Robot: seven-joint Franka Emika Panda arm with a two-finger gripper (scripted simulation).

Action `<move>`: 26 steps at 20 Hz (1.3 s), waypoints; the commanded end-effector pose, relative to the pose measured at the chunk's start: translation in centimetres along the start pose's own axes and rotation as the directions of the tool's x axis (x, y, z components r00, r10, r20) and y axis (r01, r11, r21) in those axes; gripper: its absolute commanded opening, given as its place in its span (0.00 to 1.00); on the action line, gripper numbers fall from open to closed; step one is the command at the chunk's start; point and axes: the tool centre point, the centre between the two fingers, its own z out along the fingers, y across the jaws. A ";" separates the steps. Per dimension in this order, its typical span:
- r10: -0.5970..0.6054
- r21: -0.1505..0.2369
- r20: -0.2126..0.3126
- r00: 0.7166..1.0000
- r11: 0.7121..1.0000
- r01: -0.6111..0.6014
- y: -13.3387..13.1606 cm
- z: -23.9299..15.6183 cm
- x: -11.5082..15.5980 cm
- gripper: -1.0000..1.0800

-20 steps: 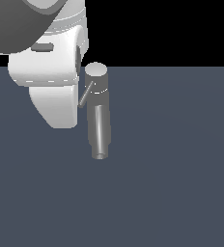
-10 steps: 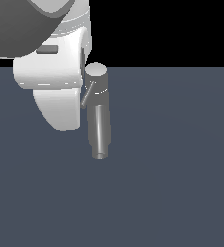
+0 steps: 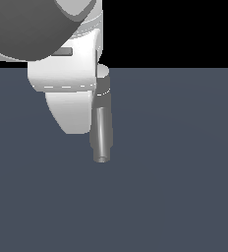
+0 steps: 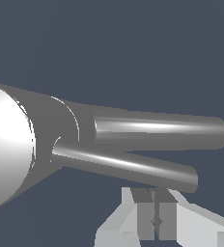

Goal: Turn on the faucet by rotating a designated handle.

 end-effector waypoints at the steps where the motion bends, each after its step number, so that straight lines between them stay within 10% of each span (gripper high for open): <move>1: 0.015 -0.001 -0.008 1.000 1.000 -0.015 0.1 0.0 1.1 0.00; 26: 0.021 -0.006 -0.011 1.000 1.000 -0.021 0.9 0.1 5.3 0.00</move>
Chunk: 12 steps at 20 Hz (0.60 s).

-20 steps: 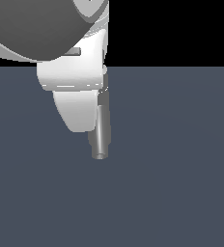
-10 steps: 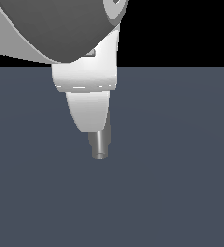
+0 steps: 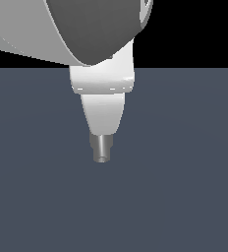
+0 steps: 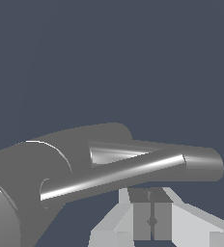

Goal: Turn on the faucet by rotating a designated handle.

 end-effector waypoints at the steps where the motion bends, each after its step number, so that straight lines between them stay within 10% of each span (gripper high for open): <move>1: 0.029 -0.006 -0.015 0.999 1.000 -0.029 0.4 0.1 1.6 0.00; 12: 0.004 -0.001 -0.003 1.000 1.000 -0.004 -0.6 0.0 2.4 0.00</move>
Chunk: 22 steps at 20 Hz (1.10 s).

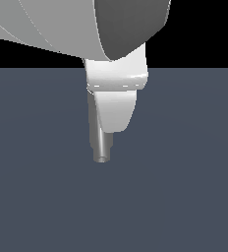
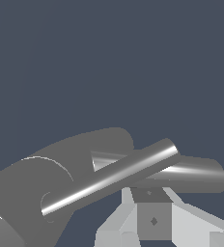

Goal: Turn on the faucet by rotating a designated handle.

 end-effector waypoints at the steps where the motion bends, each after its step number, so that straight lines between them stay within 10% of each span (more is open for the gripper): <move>1: 0.016 0.000 -0.009 1.000 1.000 -0.016 -0.4 0.0 1.3 0.00; 22: 0.039 -0.005 -0.021 0.999 0.999 -0.040 -3.7 0.0 7.0 0.00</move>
